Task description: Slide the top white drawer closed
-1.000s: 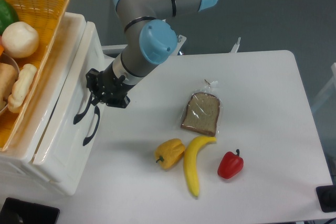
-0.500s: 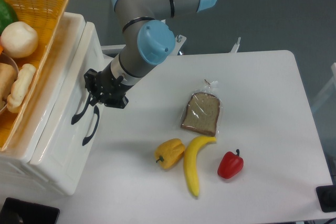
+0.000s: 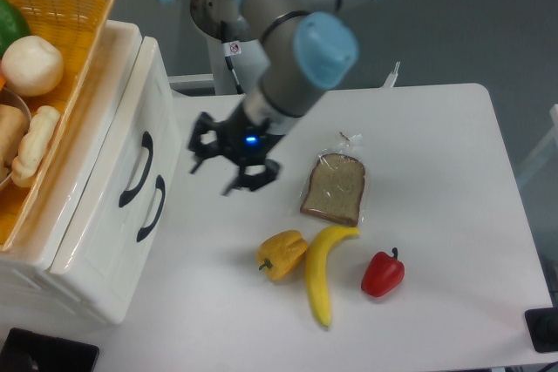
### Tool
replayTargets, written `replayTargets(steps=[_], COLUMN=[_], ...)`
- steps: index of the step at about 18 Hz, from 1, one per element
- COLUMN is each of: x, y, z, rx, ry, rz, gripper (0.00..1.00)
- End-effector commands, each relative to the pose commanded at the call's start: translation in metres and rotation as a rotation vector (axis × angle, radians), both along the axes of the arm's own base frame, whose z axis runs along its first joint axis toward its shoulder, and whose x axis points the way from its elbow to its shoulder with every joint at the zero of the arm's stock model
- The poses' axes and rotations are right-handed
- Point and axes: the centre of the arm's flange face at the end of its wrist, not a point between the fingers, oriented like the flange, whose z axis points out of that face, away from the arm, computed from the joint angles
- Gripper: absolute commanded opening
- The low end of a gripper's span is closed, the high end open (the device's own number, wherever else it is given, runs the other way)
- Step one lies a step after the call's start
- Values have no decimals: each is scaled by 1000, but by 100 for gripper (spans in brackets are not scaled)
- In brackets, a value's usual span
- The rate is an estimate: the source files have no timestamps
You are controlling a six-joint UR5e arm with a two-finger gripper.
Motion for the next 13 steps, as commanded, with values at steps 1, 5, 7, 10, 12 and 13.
replayTargets(steps=[1, 5, 7, 10, 12, 13], x=[-16, -77, -100, -122, -138, -142], y=[-8, -30, -40, -60, -75, -79], z=[-6, -24, -33, -37, -36, -39], rx=[-37, -182, -220, -247, -250, -263], ry=[66, 216, 281, 362, 385, 392], rz=[1, -73, -198, -395, -440, -468], gripper=[100, 100, 100, 100, 100, 100])
